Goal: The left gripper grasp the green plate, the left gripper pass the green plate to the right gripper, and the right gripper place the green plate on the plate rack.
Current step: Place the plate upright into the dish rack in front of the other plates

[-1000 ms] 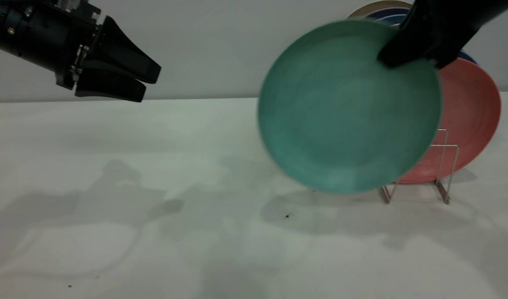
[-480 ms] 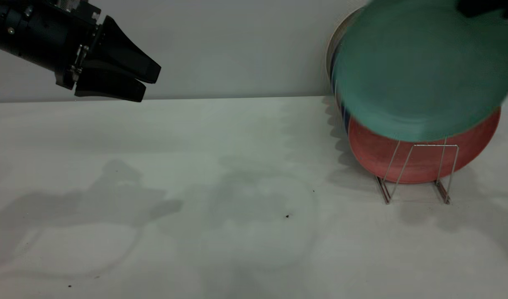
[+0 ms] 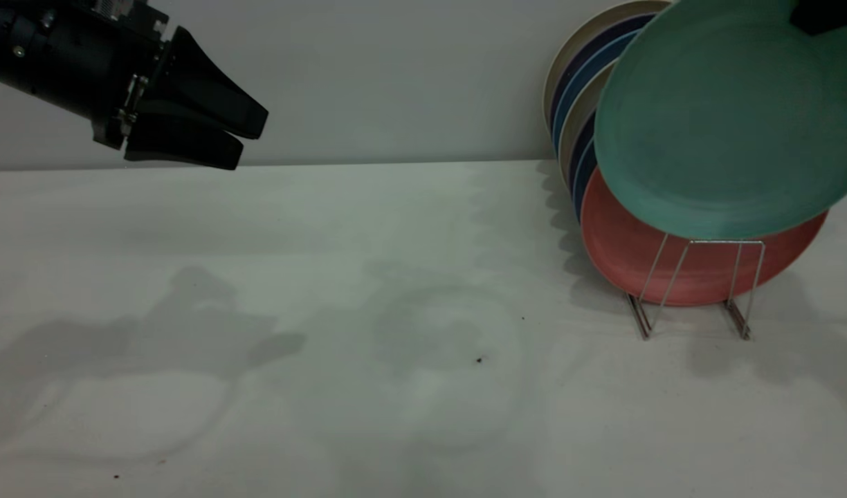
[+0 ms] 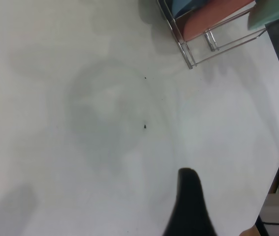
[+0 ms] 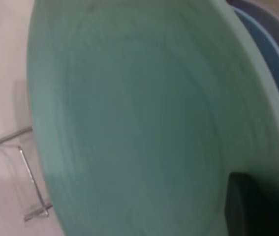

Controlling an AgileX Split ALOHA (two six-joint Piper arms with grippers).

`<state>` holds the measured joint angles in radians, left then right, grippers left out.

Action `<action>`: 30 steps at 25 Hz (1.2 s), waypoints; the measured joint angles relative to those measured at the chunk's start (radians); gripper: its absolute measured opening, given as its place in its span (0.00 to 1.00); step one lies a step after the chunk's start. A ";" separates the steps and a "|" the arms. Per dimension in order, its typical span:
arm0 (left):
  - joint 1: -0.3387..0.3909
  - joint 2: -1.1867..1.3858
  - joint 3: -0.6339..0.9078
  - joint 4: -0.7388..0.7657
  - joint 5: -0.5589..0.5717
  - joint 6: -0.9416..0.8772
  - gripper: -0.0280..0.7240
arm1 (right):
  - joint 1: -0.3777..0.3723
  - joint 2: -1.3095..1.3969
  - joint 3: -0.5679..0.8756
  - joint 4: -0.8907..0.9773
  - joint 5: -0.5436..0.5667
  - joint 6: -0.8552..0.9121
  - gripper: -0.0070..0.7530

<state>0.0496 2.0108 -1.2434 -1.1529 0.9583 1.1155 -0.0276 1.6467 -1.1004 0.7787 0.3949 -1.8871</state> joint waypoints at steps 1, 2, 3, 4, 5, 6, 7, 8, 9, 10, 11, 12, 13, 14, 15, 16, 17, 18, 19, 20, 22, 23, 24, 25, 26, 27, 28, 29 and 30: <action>0.000 0.000 0.000 0.000 0.000 0.000 0.81 | 0.000 0.005 0.000 0.000 0.000 -0.001 0.08; 0.000 0.000 0.000 0.000 0.000 -0.001 0.81 | 0.000 0.006 0.000 0.000 0.001 -0.001 0.08; 0.000 0.000 0.000 0.000 0.000 -0.001 0.81 | 0.000 0.008 0.000 0.000 0.003 -0.001 0.08; 0.000 0.000 0.000 0.000 0.000 -0.001 0.81 | 0.000 0.008 0.000 0.000 0.005 -0.001 0.08; 0.000 0.000 0.000 0.000 0.000 -0.001 0.81 | 0.000 0.008 0.000 0.000 0.005 -0.003 0.08; 0.000 0.000 0.000 0.000 0.000 -0.001 0.81 | 0.000 0.008 0.000 0.001 0.005 -0.003 0.08; 0.000 0.000 0.000 0.000 0.000 -0.001 0.81 | 0.000 0.008 0.000 0.001 0.009 -0.003 0.08; 0.000 0.000 0.000 0.000 0.000 -0.001 0.81 | 0.000 0.008 0.000 0.001 0.015 -0.003 0.08; 0.000 0.000 0.000 0.000 0.000 -0.001 0.81 | 0.000 0.008 0.000 0.001 0.019 -0.003 0.08; 0.000 0.000 0.000 0.000 0.000 -0.001 0.81 | 0.000 0.008 0.000 0.001 0.023 -0.003 0.08; 0.000 0.000 0.000 0.000 0.000 -0.001 0.81 | 0.000 0.008 0.000 0.001 0.024 -0.001 0.09; 0.000 0.000 0.000 0.000 0.000 -0.001 0.81 | 0.000 0.008 0.000 0.001 0.024 0.000 0.10; 0.000 0.000 0.000 0.000 0.000 -0.001 0.81 | 0.000 0.008 0.000 0.001 0.025 0.001 0.10; 0.000 0.000 0.000 0.000 0.000 -0.001 0.81 | 0.000 0.008 0.000 0.001 0.027 0.004 0.12; 0.000 0.000 0.000 0.000 0.000 -0.001 0.81 | 0.000 0.008 0.000 0.001 0.031 0.009 0.13; 0.000 0.000 0.000 0.000 0.000 -0.001 0.81 | 0.000 0.008 0.000 0.001 0.033 0.017 0.15; 0.000 0.000 0.000 0.000 0.000 -0.001 0.81 | 0.000 0.008 0.000 0.001 0.036 0.024 0.18; 0.000 0.000 0.000 0.000 0.000 -0.001 0.81 | 0.000 0.008 0.000 0.001 0.040 0.027 0.21; 0.000 0.000 0.000 0.000 0.000 -0.001 0.81 | 0.000 0.008 0.000 0.001 0.046 0.029 0.25; 0.000 0.000 0.000 0.001 0.000 -0.001 0.81 | 0.000 0.008 0.000 0.001 0.052 0.029 0.27; 0.000 0.000 0.000 0.001 0.000 -0.001 0.81 | 0.000 0.008 0.000 0.001 0.071 0.030 0.34; 0.000 0.000 0.000 0.001 0.000 -0.001 0.81 | 0.000 0.008 0.000 0.001 0.081 0.030 0.36; 0.000 0.000 0.000 0.001 0.000 -0.001 0.81 | 0.000 0.008 0.000 0.001 0.090 0.030 0.37; 0.000 0.000 0.000 0.001 0.000 -0.001 0.81 | 0.000 0.008 0.000 0.001 0.102 0.030 0.38; 0.000 0.000 0.000 0.001 0.000 -0.001 0.81 | 0.000 0.008 0.000 0.001 0.114 0.030 0.38; 0.000 0.000 0.000 0.001 0.000 -0.001 0.81 | 0.000 0.008 0.000 0.001 0.126 0.030 0.38; 0.000 0.000 0.000 0.001 0.000 -0.001 0.81 | 0.000 0.008 0.000 0.004 0.142 0.030 0.38; 0.000 0.000 0.000 0.001 0.000 -0.001 0.81 | 0.000 0.008 0.000 0.011 0.157 0.030 0.38; 0.000 0.000 0.000 0.001 0.000 -0.001 0.81 | 0.000 0.008 0.000 0.023 0.171 0.030 0.38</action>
<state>0.0496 2.0108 -1.2434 -1.1518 0.9583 1.1140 -0.0276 1.6544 -1.1004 0.8020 0.5656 -1.8568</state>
